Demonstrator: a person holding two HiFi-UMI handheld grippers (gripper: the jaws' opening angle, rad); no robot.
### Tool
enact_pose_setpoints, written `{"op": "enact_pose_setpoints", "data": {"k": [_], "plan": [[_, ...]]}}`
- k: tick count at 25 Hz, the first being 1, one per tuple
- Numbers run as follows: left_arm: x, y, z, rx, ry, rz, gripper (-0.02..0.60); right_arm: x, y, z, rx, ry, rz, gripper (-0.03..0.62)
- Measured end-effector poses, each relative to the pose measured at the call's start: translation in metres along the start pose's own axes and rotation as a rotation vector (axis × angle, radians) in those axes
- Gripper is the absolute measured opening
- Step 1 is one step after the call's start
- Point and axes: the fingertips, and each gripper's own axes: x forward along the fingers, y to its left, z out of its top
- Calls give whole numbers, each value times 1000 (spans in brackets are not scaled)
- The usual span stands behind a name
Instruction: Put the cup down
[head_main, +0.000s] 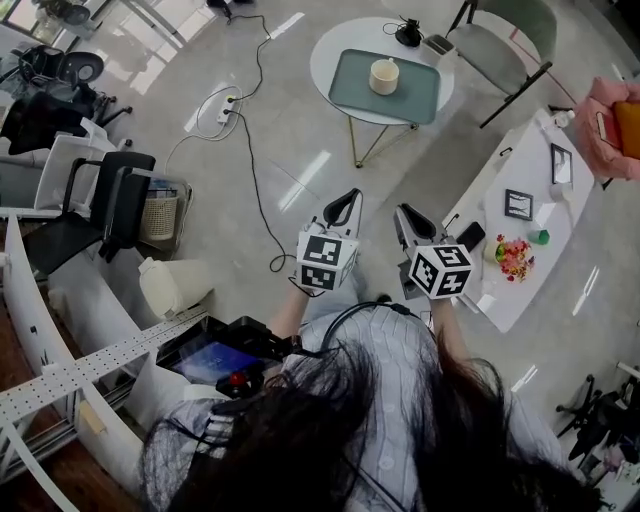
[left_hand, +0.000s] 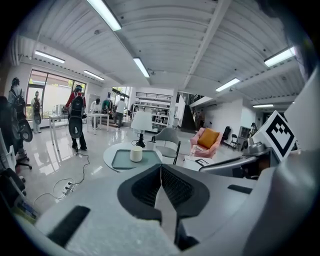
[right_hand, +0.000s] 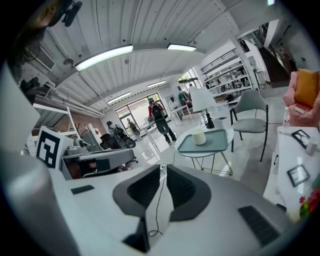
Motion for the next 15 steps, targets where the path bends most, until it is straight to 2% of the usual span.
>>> {"op": "enact_pose_setpoints", "data": {"k": [4,15], "plan": [[-22,-24,-7,7,-1,15,20,-23,1,-8,-12,-14,20,58],[-70,-80,-33,-47,-26,92,20,-87,14,-49,-75,0,110,58]]}}
